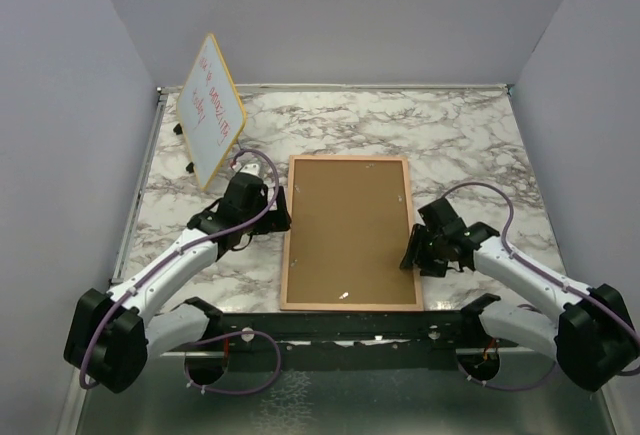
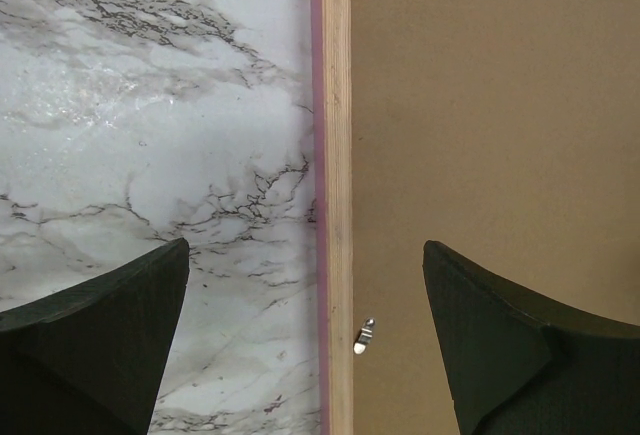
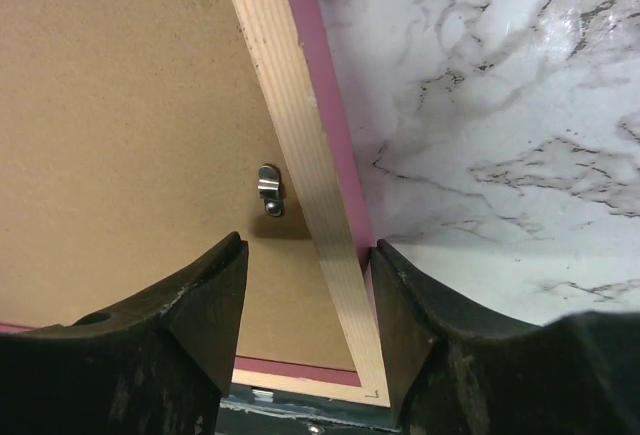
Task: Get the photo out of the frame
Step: Turn over the photo frame at the center of the board.
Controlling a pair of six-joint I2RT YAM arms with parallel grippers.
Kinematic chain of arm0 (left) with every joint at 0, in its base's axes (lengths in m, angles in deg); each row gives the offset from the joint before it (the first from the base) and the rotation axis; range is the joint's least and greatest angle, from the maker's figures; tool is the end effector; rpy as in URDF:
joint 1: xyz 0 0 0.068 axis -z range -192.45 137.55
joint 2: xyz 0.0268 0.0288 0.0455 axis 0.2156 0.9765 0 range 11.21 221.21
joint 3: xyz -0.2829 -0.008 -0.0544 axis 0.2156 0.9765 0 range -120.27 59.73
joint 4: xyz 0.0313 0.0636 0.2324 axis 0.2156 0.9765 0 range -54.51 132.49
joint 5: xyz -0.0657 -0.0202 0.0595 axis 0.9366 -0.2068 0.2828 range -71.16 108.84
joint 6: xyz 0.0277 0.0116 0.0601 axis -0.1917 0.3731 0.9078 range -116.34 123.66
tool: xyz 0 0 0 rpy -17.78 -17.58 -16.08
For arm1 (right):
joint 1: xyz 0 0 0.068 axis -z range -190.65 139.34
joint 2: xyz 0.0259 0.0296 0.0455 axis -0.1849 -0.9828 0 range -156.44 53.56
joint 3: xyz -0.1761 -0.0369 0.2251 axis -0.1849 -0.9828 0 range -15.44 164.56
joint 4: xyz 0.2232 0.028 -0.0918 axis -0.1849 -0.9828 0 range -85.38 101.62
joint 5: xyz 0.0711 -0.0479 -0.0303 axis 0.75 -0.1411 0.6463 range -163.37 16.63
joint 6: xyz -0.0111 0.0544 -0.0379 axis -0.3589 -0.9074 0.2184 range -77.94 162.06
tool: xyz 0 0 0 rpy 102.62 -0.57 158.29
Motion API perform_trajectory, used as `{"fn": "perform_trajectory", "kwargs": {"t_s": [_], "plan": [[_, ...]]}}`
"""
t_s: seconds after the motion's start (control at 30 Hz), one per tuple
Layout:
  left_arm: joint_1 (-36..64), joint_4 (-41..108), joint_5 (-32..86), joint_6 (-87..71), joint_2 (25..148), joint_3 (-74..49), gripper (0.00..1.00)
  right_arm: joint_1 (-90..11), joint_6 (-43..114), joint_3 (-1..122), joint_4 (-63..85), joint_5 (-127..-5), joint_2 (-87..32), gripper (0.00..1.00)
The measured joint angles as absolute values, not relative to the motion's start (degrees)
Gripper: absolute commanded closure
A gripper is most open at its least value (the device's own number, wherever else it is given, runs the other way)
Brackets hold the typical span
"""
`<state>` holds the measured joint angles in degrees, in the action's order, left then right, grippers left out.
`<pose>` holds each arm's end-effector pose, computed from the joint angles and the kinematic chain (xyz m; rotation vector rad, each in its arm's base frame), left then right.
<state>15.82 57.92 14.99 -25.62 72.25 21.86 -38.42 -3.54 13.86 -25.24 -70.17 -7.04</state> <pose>0.1816 -0.0935 0.2338 -0.0541 2.4011 -0.4009 0.1346 0.0741 0.1731 0.4255 2.8109 0.3912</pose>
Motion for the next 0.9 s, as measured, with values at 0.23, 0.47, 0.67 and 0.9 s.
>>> {"fn": "perform_trajectory", "kwargs": {"t_s": [0.23,0.47,0.67,0.9], "plan": [[15.82,53.82,14.99,-28.83,76.9,24.09,0.01,-43.91,-6.58,15.19,-27.21,-76.22,-9.43,0.57],[15.82,51.17,15.01,-30.49,77.73,27.04,0.01,-47.69,-7.7,16.07,-27.82,-79.02,-10.85,0.69],[15.82,48.37,15.31,-31.87,77.67,29.27,0.04,-48.57,-8.33,16.13,-27.75,-79.41,-10.96,0.65],[16.33,44.11,16.47,-32.2,81.51,30.1,0.09,-48.59,-8.59,16.92,-27.69,-79.61,-10.87,0.53]]}}
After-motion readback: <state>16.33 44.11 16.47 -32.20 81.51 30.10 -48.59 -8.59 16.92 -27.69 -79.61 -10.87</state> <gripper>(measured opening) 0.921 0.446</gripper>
